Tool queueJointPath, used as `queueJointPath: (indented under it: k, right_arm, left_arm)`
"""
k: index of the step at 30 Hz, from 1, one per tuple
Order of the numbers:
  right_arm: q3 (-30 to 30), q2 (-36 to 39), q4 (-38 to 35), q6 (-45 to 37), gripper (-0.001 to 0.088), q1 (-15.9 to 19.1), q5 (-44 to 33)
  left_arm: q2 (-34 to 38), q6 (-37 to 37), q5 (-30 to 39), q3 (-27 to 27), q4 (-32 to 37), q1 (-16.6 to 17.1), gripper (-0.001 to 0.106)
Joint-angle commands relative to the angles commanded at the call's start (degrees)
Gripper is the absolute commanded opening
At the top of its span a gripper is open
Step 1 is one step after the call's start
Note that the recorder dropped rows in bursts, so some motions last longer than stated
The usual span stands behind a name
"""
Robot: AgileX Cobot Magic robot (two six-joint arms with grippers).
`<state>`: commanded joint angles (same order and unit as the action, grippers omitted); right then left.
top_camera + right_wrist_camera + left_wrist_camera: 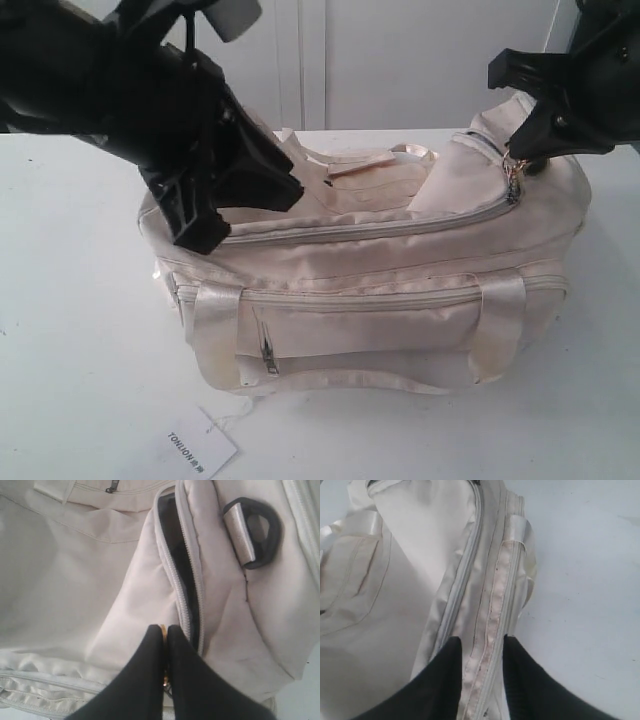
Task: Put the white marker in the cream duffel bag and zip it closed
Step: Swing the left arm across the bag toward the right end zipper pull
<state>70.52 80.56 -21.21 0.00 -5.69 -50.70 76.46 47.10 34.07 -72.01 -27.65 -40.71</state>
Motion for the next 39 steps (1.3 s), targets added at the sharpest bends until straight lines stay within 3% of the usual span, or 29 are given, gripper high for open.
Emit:
queueJointPath:
  k: [8,18,23,27,33,39]
  right_arm:
    - [0.0,0.0,0.0,0.0,0.0000,0.0,0.0]
    - [0.0,0.0,0.5,0.0,0.0000,0.0,0.8]
    - [0.0,0.0,0.8,0.0,0.0000,0.0,1.2]
    - [0.0,0.0,1.8,0.0,0.0000,0.0,1.8]
    - [0.0,0.1,1.7,0.0,0.0000,0.0,2.1]
    - [0.0,0.1,1.7,0.0,0.0000,0.0,2.1]
  left_arm:
    - [2.7,-4.0,-6.3,0.0,7.7,-7.0,0.035]
    - [12.3,-5.2,-23.0,0.0,15.9,-15.4,0.035]
    - [16.7,-5.2,-35.4,0.0,15.9,-16.0,0.035]
    - [19.0,-5.2,-37.9,0.0,15.9,-16.0,0.035]
    - [22.7,-5.0,-47.0,-0.1,15.7,-17.3,0.035]
    - [24.9,-4.9,-49.7,-0.1,15.7,-17.3,0.035]
